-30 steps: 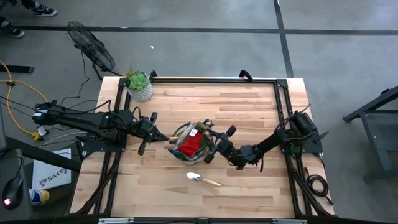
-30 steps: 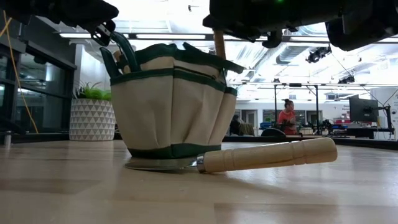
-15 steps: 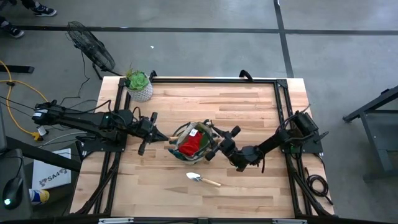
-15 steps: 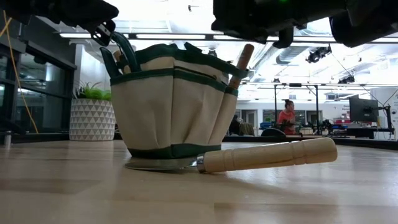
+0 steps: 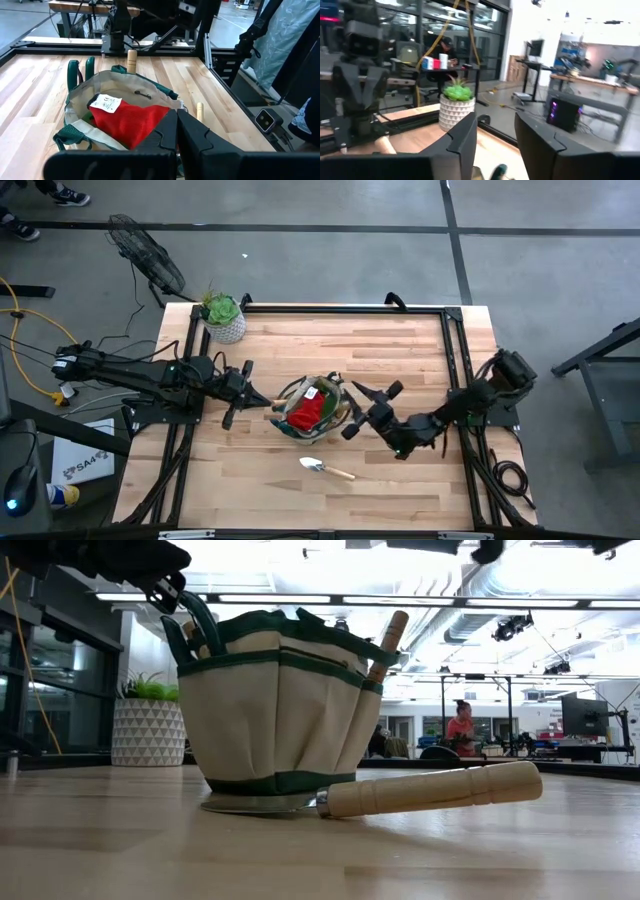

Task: Pick & Place Garden tools in Gardening bag
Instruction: Put the top trowel into the gardening bag, then put the trowel into the gardening bag

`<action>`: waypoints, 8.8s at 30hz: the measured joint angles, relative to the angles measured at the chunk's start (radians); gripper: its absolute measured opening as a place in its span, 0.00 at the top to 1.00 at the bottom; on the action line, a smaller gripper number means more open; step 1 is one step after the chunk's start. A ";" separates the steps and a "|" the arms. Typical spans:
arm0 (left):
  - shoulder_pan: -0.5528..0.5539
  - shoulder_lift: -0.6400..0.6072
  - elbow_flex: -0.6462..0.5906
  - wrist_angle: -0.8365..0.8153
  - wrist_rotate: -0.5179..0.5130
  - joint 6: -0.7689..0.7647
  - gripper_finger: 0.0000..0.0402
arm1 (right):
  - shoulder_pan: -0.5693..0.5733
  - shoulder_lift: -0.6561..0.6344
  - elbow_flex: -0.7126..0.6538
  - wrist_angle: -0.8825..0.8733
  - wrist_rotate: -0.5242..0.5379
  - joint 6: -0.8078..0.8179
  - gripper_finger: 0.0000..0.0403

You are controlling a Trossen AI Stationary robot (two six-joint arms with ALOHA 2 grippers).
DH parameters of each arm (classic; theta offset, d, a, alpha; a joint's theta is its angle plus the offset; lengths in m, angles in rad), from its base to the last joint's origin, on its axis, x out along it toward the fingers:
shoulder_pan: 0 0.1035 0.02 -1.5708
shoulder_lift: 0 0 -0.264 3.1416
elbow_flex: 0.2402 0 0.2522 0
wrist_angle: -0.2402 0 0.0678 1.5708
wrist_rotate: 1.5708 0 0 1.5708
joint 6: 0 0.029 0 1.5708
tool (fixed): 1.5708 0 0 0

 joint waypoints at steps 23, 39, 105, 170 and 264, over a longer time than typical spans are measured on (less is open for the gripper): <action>0.000 0.000 0.000 0.000 0.000 0.000 1.00 | 0.168 -0.071 -0.105 0.068 0.132 0.001 0.99; 0.000 0.000 0.000 0.000 0.000 0.000 1.00 | 0.034 -0.385 -0.105 -0.971 -0.351 0.977 0.99; 0.000 0.000 0.000 -0.001 0.000 0.000 1.00 | 0.016 -0.439 -0.010 -1.546 -0.921 1.230 0.87; 0.000 0.000 0.000 -0.001 0.000 0.000 1.00 | 0.407 0.393 -0.047 -0.638 -0.354 1.083 0.54; 0.000 0.000 0.000 0.000 0.000 0.000 1.00 | 0.322 0.296 0.042 -0.658 -0.455 0.911 0.86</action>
